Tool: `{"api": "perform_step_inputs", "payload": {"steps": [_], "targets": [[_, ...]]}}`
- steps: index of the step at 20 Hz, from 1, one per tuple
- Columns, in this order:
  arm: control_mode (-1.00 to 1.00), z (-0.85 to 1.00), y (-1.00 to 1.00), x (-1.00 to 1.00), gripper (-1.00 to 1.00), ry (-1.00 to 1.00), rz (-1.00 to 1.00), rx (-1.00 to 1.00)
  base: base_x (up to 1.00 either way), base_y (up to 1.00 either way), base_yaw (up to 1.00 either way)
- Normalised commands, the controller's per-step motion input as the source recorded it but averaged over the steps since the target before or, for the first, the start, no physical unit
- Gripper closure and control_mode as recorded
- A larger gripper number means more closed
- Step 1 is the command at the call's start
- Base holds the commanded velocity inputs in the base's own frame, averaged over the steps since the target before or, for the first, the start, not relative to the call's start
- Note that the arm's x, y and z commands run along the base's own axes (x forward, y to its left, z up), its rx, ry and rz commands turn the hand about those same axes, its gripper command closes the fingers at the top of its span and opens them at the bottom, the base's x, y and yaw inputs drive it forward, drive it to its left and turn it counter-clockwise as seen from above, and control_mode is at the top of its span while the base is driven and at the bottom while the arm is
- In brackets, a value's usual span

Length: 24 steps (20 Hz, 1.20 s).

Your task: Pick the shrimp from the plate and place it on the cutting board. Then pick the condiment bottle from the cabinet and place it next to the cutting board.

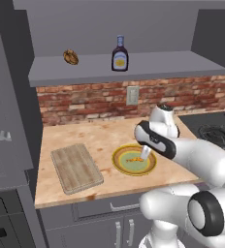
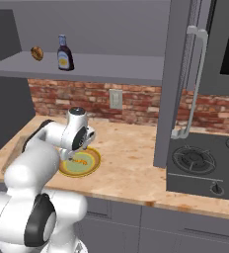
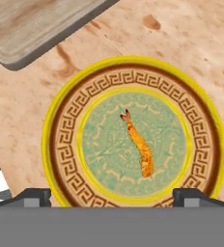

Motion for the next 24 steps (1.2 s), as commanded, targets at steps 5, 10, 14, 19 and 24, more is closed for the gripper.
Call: {"api": "perform_step_inputs", "payload": {"steps": [5, 10, 14, 19, 24], "targets": [[-1.0, -0.06, 0.06, 0.07, -1.0, 0.1, 0.01, 0.0, 0.0, 0.0, 0.0], [-1.0, -0.23, 0.05, 0.07, -1.0, 0.0, 0.03, 0.0, 0.0, 0.0, 0.0], [-1.0, -0.31, 0.05, 0.12, -1.0, 0.0, 0.03, 0.0, 0.0, 0.0, 0.0], [-1.0, -0.28, 0.04, 0.19, -1.0, -0.02, 0.02, 0.0, 0.0, 0.0, 0.0], [-1.0, -0.23, 0.06, 0.22, -1.0, 0.0, 0.02, 0.0, 0.0, 0.0, 0.0]]}}
